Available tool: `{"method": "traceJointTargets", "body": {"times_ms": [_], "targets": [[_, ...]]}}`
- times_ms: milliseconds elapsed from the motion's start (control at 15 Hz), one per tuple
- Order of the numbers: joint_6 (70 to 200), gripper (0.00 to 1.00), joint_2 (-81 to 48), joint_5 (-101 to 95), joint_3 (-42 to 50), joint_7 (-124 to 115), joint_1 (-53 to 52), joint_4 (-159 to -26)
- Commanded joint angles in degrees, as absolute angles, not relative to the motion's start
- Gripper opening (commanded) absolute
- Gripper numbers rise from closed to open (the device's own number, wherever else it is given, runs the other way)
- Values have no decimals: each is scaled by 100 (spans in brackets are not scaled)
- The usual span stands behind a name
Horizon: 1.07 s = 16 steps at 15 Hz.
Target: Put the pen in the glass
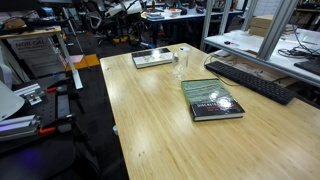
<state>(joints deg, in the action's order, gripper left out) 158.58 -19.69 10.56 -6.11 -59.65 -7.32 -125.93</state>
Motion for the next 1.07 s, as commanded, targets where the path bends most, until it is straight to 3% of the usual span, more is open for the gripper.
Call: {"method": "traceJointTargets", "body": {"times_ms": [0,400,467,533,1000], "targets": [[15040,3,-1626,1874,-814,-5186,-426,-12499],[13929,3,-1289,2358,-497,-4932,-330,-12208],[13892,3,-1256,2347,-465,-4911,-338,-12205],[14109,11,-1347,2197,-410,-5090,-431,-12233],[14033,11,-1321,2196,-399,-5089,-429,-12219]]}}
